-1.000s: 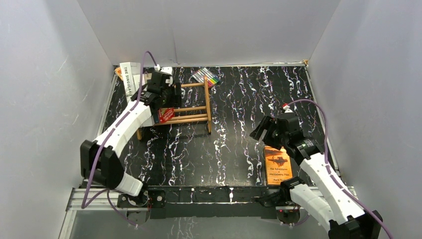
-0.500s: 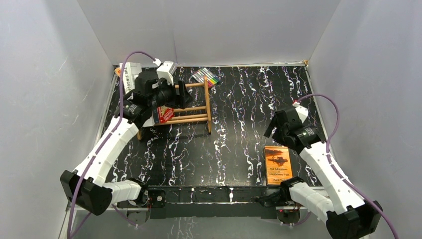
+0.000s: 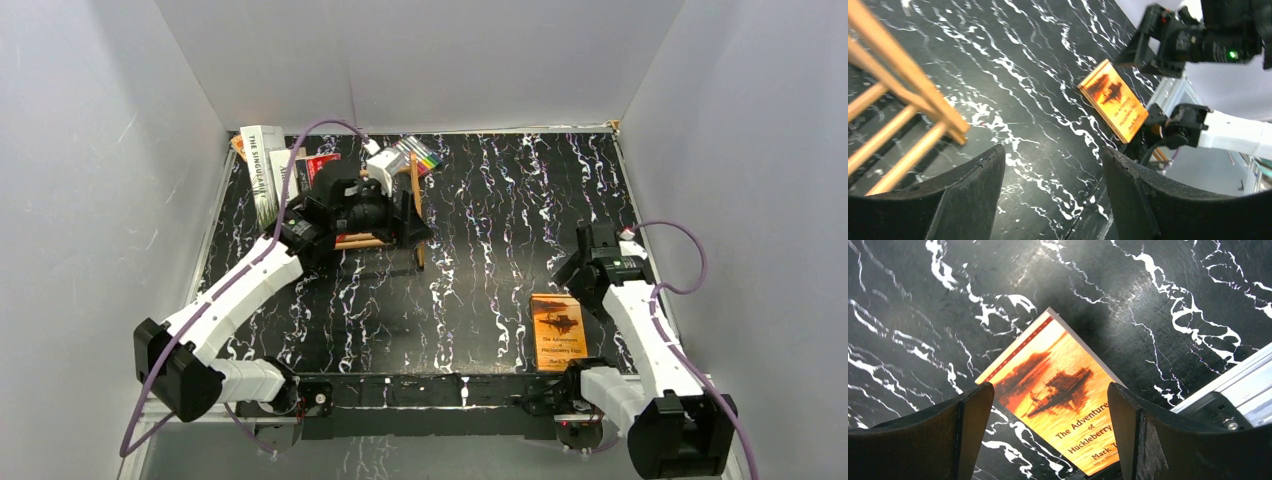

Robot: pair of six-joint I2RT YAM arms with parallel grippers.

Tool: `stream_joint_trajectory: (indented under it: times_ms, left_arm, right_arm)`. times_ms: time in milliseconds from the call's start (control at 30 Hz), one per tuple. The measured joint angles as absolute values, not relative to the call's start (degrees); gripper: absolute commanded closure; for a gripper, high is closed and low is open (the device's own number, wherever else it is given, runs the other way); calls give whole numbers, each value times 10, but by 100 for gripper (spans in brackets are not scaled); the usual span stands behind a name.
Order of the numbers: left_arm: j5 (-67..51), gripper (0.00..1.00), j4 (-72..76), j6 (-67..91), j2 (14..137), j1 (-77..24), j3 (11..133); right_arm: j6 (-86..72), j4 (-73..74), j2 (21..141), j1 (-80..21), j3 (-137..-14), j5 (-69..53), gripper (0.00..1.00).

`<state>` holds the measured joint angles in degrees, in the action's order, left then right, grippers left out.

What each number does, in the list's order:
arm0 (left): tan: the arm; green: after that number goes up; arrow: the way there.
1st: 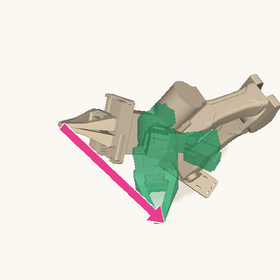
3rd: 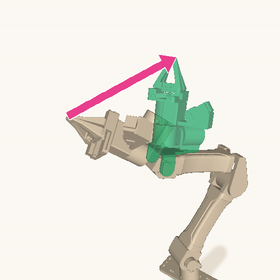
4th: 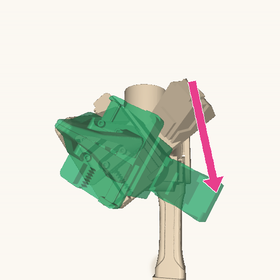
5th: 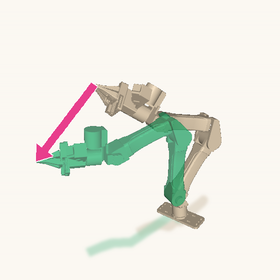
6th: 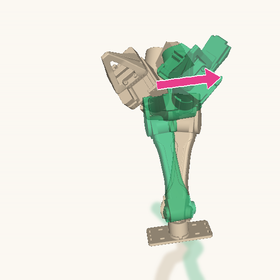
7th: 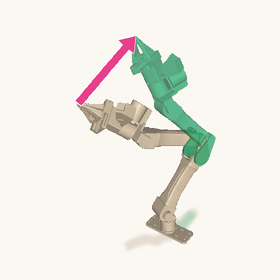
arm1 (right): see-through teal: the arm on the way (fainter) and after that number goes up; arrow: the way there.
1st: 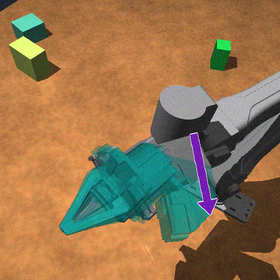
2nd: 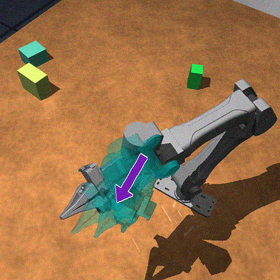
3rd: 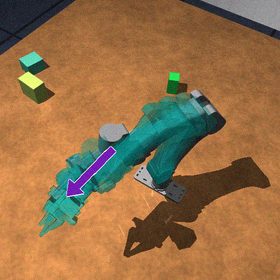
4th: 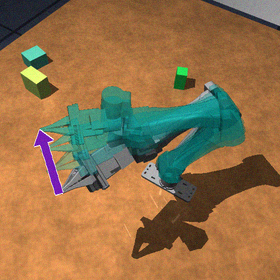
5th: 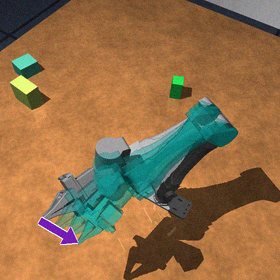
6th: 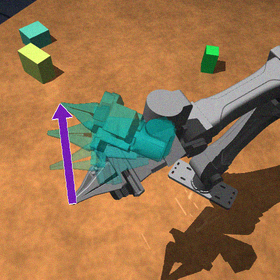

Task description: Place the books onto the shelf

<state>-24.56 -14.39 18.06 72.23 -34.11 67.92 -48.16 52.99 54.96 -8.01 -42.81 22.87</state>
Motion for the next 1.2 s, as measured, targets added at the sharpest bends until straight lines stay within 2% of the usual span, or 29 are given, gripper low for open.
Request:
stream_joint_trajectory:
  times_ms: [233,400,700,900,1067,1200]
  left_arm:
    - [-247,31,-124,191,747,-415,679]
    - [-243,30,-107,201,751,-442,680]
    - [-243,30,-45,226,845,-456,727]
    - [-245,30,-30,234,896,-489,736]
    - [-215,31,-24,252,900,-525,717]
    - [-168,32,-24,281,917,-560,710]
  right_arm:
    - [-461,465,556,80,-380,131,8]
    - [-450,441,556,146,-336,66,10]
    - [-488,400,500,157,-266,-79,13]
    - [-503,390,504,157,-242,-150,14]
    - [-491,396,497,157,-242,-157,14]
    - [-478,425,487,157,-256,-111,13]
